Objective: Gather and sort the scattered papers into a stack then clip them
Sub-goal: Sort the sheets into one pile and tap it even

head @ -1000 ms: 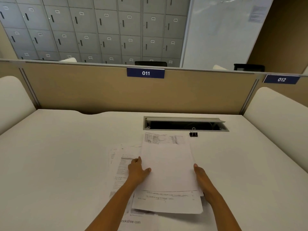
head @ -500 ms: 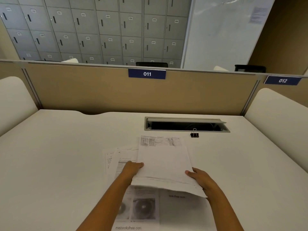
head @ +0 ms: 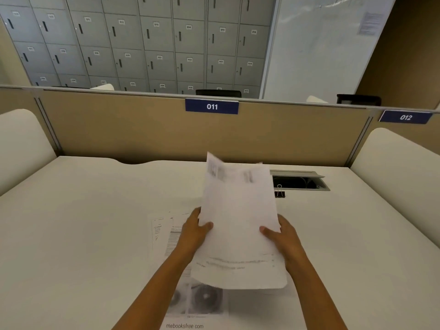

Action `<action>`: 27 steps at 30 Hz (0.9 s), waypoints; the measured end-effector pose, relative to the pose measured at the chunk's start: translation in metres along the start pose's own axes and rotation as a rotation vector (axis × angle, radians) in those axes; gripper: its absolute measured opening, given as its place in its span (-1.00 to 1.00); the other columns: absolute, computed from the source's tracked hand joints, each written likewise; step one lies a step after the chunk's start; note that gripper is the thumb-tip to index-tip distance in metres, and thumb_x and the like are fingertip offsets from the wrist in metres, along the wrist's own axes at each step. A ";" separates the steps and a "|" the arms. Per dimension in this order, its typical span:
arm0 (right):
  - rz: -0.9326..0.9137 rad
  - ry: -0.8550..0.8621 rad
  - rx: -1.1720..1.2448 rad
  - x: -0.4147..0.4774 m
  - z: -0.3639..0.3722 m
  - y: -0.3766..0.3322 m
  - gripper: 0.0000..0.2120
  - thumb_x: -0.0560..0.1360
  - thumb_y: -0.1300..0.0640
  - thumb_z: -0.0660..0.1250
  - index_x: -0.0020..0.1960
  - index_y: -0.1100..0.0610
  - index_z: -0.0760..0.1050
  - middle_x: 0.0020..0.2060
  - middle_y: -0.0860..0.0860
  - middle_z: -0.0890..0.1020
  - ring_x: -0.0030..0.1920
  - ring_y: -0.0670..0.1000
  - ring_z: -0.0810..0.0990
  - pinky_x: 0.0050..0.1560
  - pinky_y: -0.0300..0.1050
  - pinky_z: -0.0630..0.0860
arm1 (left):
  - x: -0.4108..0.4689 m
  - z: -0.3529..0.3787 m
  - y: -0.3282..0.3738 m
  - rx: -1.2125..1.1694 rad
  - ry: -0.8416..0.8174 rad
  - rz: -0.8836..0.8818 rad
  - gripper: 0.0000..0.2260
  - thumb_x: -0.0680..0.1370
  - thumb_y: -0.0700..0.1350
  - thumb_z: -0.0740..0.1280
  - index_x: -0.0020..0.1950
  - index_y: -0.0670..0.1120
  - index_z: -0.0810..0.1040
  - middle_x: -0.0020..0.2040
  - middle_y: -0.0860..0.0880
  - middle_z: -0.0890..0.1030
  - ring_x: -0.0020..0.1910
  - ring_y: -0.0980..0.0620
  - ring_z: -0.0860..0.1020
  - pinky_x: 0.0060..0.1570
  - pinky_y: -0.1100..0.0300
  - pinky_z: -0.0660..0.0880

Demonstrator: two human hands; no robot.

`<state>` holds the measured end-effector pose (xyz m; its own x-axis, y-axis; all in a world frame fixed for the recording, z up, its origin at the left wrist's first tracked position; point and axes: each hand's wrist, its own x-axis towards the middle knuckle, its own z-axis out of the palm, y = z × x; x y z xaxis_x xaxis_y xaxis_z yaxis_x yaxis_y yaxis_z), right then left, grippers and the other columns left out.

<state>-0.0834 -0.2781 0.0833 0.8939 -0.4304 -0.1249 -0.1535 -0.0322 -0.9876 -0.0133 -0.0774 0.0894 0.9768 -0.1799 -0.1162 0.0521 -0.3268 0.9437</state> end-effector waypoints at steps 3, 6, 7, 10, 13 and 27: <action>-0.199 0.159 0.029 -0.004 0.014 -0.016 -0.52 0.48 0.16 0.36 0.35 0.07 0.32 0.08 -0.04 0.52 0.04 0.03 0.54 -0.02 -0.14 0.52 | -0.003 0.001 0.015 -0.090 0.098 0.258 -0.58 0.56 -0.10 0.25 0.39 -0.02 0.22 0.26 -0.05 0.48 0.06 -0.01 0.53 0.04 0.10 0.51; -0.271 0.192 0.129 -0.007 0.024 -0.022 -0.53 0.46 0.11 0.38 0.33 0.03 0.33 0.02 -0.07 0.55 -0.01 -0.03 0.57 -0.09 -0.22 0.54 | -0.008 0.002 0.024 -0.278 0.079 0.341 -0.53 0.46 -0.05 0.33 0.31 0.05 0.24 0.12 0.11 0.50 0.00 0.06 0.55 -0.20 0.35 0.56; -0.275 0.182 0.155 -0.008 0.024 -0.022 -0.56 0.44 0.11 0.39 0.28 0.01 0.37 0.00 -0.09 0.57 -0.02 -0.05 0.58 -0.12 -0.25 0.55 | -0.008 0.002 0.022 -0.336 0.074 0.324 -0.52 0.40 -0.02 0.34 0.27 0.05 0.28 0.07 0.13 0.51 -0.02 0.07 0.56 -0.23 0.38 0.56; -0.241 0.109 0.203 -0.010 0.021 -0.012 -0.72 0.37 0.13 0.48 0.02 -0.04 0.48 -0.11 -0.05 0.63 -0.10 0.00 0.62 -0.25 -0.25 0.57 | -0.007 0.000 0.008 -0.438 0.029 0.233 -0.60 0.31 -0.01 0.36 0.13 0.03 0.44 0.02 -0.02 0.59 -0.06 0.00 0.61 -0.21 0.24 0.60; -0.199 0.027 0.155 -0.011 0.016 -0.002 -0.69 0.22 0.00 0.50 -0.08 -0.02 0.52 -0.17 0.02 0.66 -0.11 0.10 0.64 -0.33 -0.27 0.57 | -0.007 -0.005 -0.004 -0.428 -0.052 0.191 -0.70 0.28 -0.03 0.38 0.00 0.01 0.49 -0.07 -0.06 0.63 -0.13 -0.05 0.62 -0.26 0.21 0.61; -0.166 -0.184 0.013 -0.007 -0.009 -0.011 -0.66 0.26 0.07 0.54 0.01 0.06 0.61 -0.11 0.00 0.71 -0.09 0.02 0.68 -0.10 -0.10 0.61 | 0.008 -0.046 0.003 -0.335 -0.194 0.241 -0.39 0.03 0.28 0.54 0.01 0.09 0.59 -0.04 0.03 0.69 -0.06 0.00 0.66 -0.17 0.14 0.61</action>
<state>-0.0919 -0.2827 0.0955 0.9683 -0.2485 0.0248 0.0059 -0.0764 -0.9971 0.0045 -0.0369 0.1057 0.9139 -0.3952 0.0932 -0.0763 0.0582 0.9954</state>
